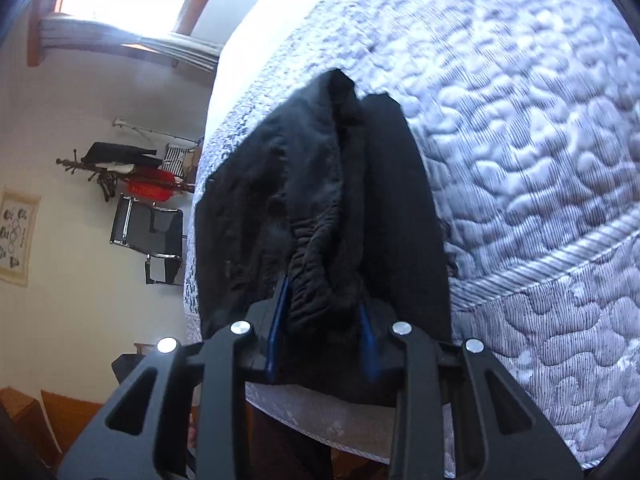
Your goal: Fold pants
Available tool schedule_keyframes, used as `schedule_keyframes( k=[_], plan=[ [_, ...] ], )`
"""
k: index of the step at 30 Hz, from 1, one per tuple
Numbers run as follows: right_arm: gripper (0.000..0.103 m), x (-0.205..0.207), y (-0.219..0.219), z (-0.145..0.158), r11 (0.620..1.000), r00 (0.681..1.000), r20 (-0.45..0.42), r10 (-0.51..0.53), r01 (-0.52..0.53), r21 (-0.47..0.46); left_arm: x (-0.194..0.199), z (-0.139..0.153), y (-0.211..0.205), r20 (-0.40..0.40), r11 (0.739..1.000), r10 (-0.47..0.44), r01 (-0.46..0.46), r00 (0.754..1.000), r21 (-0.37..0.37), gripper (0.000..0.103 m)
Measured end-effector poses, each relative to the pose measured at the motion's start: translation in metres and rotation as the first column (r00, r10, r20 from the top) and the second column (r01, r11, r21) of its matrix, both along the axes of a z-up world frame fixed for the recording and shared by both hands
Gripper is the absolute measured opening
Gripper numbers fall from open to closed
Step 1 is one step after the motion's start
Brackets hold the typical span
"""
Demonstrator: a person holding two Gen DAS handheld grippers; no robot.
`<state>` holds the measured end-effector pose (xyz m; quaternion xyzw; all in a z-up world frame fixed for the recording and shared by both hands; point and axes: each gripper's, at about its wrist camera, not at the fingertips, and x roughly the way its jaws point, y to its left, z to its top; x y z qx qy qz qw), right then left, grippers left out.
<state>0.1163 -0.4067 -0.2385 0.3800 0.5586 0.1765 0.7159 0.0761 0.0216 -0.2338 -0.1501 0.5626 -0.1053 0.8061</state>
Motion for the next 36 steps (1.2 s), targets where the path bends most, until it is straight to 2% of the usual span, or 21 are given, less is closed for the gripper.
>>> schedule_keyframes(
  k=[2, 4, 10, 12, 16, 17, 18, 21, 25, 32, 36],
  plan=[
    [0.033, -0.003, -0.003, -0.007, 0.999, 1.000, -0.004, -0.020, 0.021, 0.033, -0.001, 0.000, -0.001, 0.002, 1.000, -0.005, 0.005, 1.000, 0.001, 0.095],
    [0.042, -0.007, -0.008, -0.012, 0.998, 0.999, -0.011, -0.031, 0.032, 0.050, -0.001, 0.001, -0.002, 0.005, 1.000, -0.009, 0.009, 1.000, 0.007, 0.095],
    [0.058, -0.016, -0.010, -0.009, 0.996, 0.999, -0.010, -0.036, 0.036, 0.084, 0.000, 0.002, 0.000, 0.004, 1.000, 0.004, -0.004, 1.000, 0.000, 0.095],
    [0.062, -0.022, -0.011, -0.009, 0.994, 0.999, -0.013, -0.041, 0.042, 0.100, 0.000, 0.001, 0.000, 0.004, 1.000, 0.001, -0.001, 1.000, 0.001, 0.095],
    [0.062, -0.026, -0.006, -0.008, 0.992, 0.999, -0.020, -0.045, 0.047, 0.115, 0.000, 0.001, -0.003, 0.002, 1.000, -0.005, 0.005, 1.000, -0.001, 0.095],
    [0.062, -0.027, -0.005, -0.008, 0.992, 0.999, -0.018, -0.046, 0.048, 0.113, 0.000, 0.001, -0.003, 0.002, 1.000, -0.007, 0.007, 1.000, -0.001, 0.095],
    [0.057, -0.027, -0.004, -0.007, 0.993, 0.999, -0.019, -0.047, 0.048, 0.105, 0.000, 0.002, -0.004, 0.003, 1.000, -0.008, 0.008, 1.000, 0.000, 0.095],
    [0.035, -0.025, -0.001, -0.006, 0.998, 0.999, -0.026, -0.034, 0.036, 0.061, -0.001, 0.006, -0.007, 0.018, 1.000, -0.013, 0.013, 1.000, 0.006, 0.095],
    [0.031, -0.025, 0.002, 0.000, 0.999, 1.000, -0.009, -0.024, 0.025, 0.048, -0.003, 0.015, -0.011, 0.046, 1.000, -0.026, 0.025, 0.999, 0.015, 0.095],
    [0.029, -0.019, 0.009, 0.033, 0.999, 0.998, 0.068, 0.004, -0.007, 0.046, -0.004, 0.035, -0.020, 0.097, 0.998, -0.055, 0.052, 0.994, 0.031, 0.095],
    [0.029, -0.019, 0.002, 0.020, 0.999, 0.999, 0.038, -0.002, 0.001, 0.034, -0.005, 0.041, -0.024, 0.114, 0.997, -0.068, 0.065, 0.991, 0.030, 0.095]
  ],
)
